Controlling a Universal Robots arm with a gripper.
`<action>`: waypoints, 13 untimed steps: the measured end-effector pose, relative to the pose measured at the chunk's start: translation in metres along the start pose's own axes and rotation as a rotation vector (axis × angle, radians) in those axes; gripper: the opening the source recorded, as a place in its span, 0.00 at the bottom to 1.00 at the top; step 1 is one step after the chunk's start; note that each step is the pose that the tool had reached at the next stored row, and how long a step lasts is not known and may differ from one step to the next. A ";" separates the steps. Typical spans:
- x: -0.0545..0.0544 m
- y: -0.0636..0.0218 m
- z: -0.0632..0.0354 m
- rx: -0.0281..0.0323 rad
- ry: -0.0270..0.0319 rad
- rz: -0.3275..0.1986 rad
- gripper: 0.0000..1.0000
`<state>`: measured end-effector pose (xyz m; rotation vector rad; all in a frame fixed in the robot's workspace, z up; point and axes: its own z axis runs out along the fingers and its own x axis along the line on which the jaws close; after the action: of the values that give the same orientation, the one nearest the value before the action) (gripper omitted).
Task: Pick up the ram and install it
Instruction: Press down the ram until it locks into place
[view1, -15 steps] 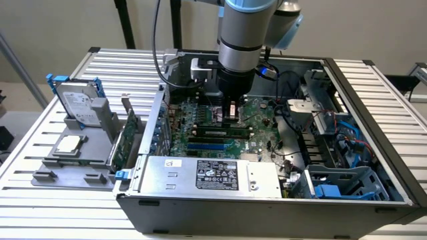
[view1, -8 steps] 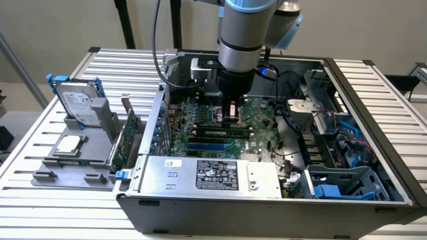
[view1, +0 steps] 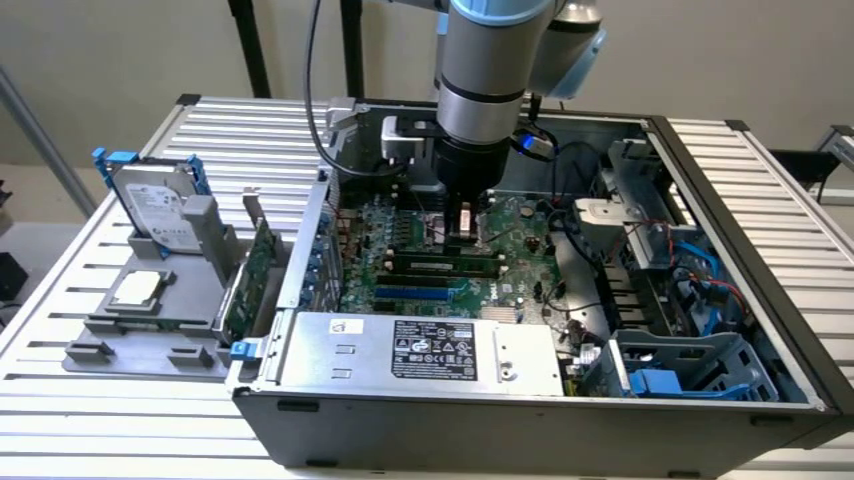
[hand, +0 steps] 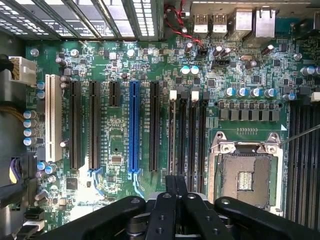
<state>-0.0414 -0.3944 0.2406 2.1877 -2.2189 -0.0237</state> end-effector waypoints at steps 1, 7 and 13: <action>0.000 0.0000 0.0000 0.0000 -0.0005 0.000 0.11; 0.000 -0.0001 0.0040 0.0000 -0.0005 0.000 0.11; 0.000 0.0009 0.0146 0.0031 0.0009 0.000 0.11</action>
<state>-0.0428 -0.3946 0.2261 2.1889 -2.2199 -0.0193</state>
